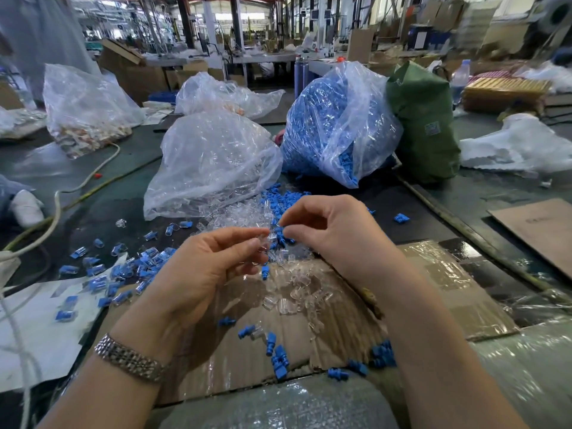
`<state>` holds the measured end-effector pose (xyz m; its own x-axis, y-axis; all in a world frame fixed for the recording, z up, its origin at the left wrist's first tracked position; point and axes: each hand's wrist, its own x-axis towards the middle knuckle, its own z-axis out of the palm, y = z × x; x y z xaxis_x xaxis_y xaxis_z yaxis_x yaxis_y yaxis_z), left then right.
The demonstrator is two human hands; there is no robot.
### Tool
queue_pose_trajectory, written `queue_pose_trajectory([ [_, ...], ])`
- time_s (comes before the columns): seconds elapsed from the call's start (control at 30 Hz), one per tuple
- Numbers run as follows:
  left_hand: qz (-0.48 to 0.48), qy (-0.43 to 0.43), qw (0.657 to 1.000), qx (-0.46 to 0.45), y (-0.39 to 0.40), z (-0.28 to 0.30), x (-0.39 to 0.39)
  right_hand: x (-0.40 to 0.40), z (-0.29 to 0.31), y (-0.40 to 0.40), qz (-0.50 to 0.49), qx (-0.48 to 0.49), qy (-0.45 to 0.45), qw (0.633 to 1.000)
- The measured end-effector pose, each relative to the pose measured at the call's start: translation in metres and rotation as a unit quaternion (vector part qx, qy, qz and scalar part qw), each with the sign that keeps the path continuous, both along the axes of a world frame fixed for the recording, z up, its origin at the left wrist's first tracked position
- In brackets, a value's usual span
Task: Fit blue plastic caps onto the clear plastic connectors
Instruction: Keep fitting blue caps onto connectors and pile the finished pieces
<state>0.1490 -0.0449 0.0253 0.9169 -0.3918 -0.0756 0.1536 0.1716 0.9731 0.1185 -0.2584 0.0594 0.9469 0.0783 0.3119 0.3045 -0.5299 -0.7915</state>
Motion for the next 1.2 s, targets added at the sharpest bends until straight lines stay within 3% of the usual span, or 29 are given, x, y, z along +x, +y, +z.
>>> queue_pose_trajectory([
  [0.3, -0.001, -0.011, 1.0, -0.023, -0.003, 0.0, -0.002, -0.005, 0.001, 0.007, 0.03, -0.048, -0.077, 0.995],
  [0.8, 0.019, -0.032, 0.999, 0.005, -0.006, 0.003, -0.009, -0.007, 0.001, 0.012, 0.061, -0.101, -0.077, 0.99],
  [0.93, 0.013, -0.02, 1.0, -0.014, -0.004, 0.0, -0.006, -0.006, 0.003, 0.004, 0.021, -0.054, -0.023, 0.998],
  [1.0, 0.008, -0.016, 1.0, -0.014, -0.003, 0.0, -0.004, -0.002, 0.001, -0.005, -0.066, -0.123, 0.011, 0.99],
  [1.1, 0.005, -0.006, 1.0, -0.03, -0.002, 0.001, -0.004, 0.002, -0.007, -0.014, -0.161, -0.321, 0.191, 0.914],
  [1.2, 0.01, -0.003, 0.999, -0.034, -0.003, 0.003, -0.004, 0.0, -0.013, -0.012, -0.172, -0.378, 0.262, 0.871],
])
